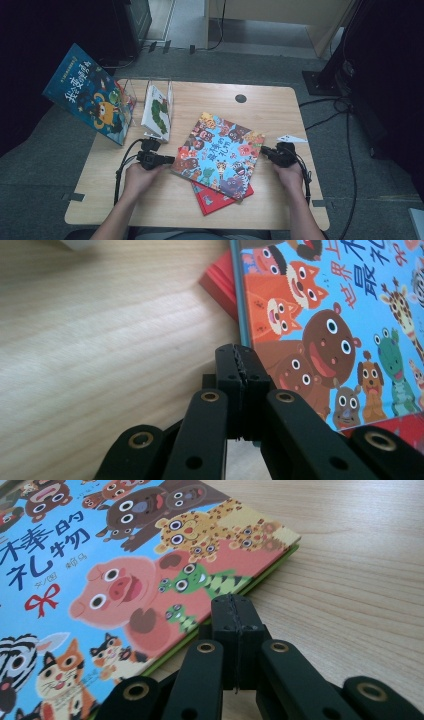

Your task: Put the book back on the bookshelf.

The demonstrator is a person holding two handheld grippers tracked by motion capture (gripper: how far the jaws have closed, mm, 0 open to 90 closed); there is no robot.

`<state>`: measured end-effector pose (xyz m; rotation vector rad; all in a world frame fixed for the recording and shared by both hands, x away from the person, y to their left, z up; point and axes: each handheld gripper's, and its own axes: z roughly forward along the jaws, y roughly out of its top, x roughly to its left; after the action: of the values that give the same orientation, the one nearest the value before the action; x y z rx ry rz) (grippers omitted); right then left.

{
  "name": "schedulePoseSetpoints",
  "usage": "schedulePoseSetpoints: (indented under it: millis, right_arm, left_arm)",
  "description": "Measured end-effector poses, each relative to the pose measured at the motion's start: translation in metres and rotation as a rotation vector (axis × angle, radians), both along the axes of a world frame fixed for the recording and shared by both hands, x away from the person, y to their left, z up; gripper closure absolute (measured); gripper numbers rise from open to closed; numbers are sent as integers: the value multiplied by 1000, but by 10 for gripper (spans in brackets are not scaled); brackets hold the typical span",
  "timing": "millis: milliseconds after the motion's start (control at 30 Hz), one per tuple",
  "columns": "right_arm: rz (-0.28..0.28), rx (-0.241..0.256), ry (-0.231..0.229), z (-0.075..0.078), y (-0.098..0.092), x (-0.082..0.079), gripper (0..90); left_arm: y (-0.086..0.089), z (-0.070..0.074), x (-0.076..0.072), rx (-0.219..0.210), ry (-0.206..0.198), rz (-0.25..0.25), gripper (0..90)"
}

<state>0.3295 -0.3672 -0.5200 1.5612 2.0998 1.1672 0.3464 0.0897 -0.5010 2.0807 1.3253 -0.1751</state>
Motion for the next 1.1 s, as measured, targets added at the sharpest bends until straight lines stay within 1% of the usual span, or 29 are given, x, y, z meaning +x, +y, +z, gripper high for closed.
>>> schedulePoseSetpoints:
  millis: [133, 267, 300, 333, 400, 633, 800, 967, 1000, 1033, 1067, 1100]
  right_arm:
    - [14, -6, -9, 0, 2, 1, 900]
    - [15, -1, -15, 1, 3, 2, 900]
    - [15, 1, -14, 1, 4, 3, 900]
    - [11, 4, 1, 2, 4, 4, 900]
    - [8, 13, 5, 3, 5, 5, 900]
    - [21, 15, 8, 4, 11, 9, 900]
    - [27, 12, 0, 4, 16, 13, 900]
    - [41, 12, 10, 5, 22, 19, 900]
    - [45, 11, 8, 5, 23, 20, 900]
    - [48, 10, 10, 5, 23, 21, 900]
    - [50, 10, 11, 5, 24, 22, 900]
    - [52, 11, 11, 5, 25, 23, 900]
  left_arm:
    - [-3, 0, -6, -3, 12, -9, 900]
    - [-4, -1, -11, -9, 16, -18, 900]
    - [-5, -1, -13, -12, 16, -17, 900]
    - [-5, -1, -13, -13, 17, -22, 900]
    - [-4, -2, -16, -18, 20, -23, 900]
    - [-3, -2, -25, -27, 29, -19, 900]
    - [-3, -2, -30, -31, 24, -8, 900]
    - [0, -1, -34, -34, 27, -5, 900]
    - [1, -1, -34, -31, 29, 0, 888]
    - [2, 0, -34, -29, 33, 9, 850]
    - [4, 0, -32, -22, 47, 26, 820]
    - [5, 1, -31, -22, 50, 36, 807]
